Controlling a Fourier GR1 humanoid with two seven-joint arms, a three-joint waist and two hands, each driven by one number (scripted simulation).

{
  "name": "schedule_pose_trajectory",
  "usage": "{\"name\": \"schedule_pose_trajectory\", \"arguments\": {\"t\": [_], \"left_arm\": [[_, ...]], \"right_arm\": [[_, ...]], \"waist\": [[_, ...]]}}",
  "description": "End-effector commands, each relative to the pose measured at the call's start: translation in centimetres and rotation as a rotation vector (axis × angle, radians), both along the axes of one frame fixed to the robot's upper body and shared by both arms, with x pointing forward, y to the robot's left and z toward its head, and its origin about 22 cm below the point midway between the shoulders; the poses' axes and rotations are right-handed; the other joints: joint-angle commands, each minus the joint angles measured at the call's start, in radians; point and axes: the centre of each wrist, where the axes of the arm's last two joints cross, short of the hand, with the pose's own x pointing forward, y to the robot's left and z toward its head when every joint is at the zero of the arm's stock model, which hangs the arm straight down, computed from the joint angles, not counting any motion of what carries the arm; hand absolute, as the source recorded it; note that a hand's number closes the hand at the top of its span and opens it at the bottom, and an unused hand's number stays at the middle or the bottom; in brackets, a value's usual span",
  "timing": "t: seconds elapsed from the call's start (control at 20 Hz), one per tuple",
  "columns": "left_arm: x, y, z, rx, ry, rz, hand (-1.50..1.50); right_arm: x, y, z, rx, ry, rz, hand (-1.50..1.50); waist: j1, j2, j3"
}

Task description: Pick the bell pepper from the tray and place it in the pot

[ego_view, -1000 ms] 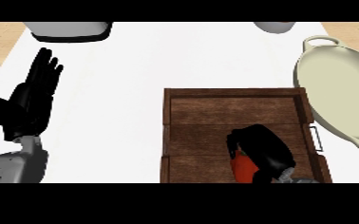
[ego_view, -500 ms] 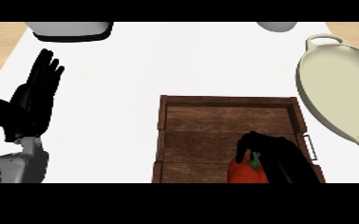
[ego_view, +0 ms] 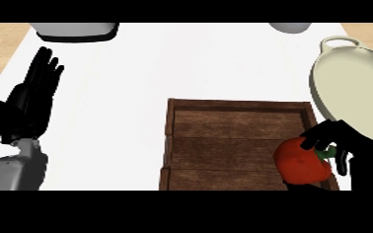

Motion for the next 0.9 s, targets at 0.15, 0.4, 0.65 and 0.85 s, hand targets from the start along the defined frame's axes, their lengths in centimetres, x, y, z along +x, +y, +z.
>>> {"name": "schedule_pose_trajectory", "arguments": {"t": [0.15, 0.4, 0.65, 0.85], "left_arm": [[0.0, -2.2, -1.1, -0.02, -0.009, -0.014, 0.0], [0.1, -1.1, 0.6, -0.008, -0.001, -0.005, 0.0], [0.9, -0.1, -0.3, -0.019, -0.003, -0.019, 0.0], [-0.2, -0.5, -1.2, 0.01, 0.003, -0.04, 0.0]], "right_arm": [[0.4, -5.7, 2.7, 0.063, -0.128, -0.131, 1.5], [3.9, -9.1, 3.8, 0.161, -0.126, -0.17, 1.5], [7.0, -13.9, 3.6, 0.231, -0.106, -0.183, 1.5], [7.9, -17.0, -0.2, 0.322, -0.136, -0.191, 1.5]], "waist": [[0.006, 0.003, 0.001], [0.013, 0.004, 0.001], [0.015, 0.007, 0.001], [0.019, 0.007, 0.001]]}}
